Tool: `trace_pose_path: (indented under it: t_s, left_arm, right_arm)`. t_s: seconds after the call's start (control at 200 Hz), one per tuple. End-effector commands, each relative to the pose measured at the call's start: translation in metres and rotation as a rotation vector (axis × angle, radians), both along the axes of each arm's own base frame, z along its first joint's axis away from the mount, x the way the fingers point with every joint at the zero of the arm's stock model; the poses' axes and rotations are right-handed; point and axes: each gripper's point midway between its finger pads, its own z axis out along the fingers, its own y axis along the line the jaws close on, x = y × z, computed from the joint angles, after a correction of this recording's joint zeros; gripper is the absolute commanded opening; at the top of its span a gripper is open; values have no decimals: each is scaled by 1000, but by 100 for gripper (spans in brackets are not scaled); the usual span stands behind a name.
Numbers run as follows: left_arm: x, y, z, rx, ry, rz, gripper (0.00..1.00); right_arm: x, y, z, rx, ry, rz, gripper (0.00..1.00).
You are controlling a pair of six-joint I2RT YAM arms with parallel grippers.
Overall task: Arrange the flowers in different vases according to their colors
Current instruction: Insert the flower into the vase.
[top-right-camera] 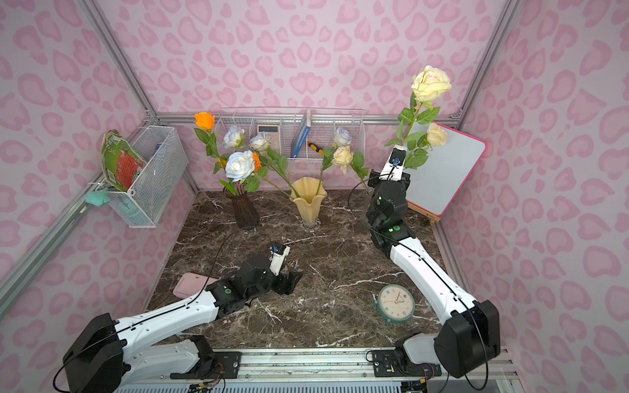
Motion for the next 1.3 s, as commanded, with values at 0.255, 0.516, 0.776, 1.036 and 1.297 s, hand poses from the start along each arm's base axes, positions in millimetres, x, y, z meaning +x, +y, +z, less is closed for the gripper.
trace_pose_path:
  t_s: [0.255,0.516,0.776,1.036,1.297]
  left_arm:
    - [2,-17,-16,-6,43,-52,82]
    - [7,-30,-23,-13,60,-77,79]
    - [7,-27,-17,-37,40,-64,79]
    - [3,-13,3,-73,1,-18,80]
    - [-2,41,46,-64,-134,151,82]
  right_arm:
    - [60,2,30,20,-114,51,0]
    - [78,7,-21,29,-36,62,0]
    - [66,4,-102,77,92,75,0]
    - [52,8,-177,149,294,108,46]
    - [6,13,-180,196,379,199,60]
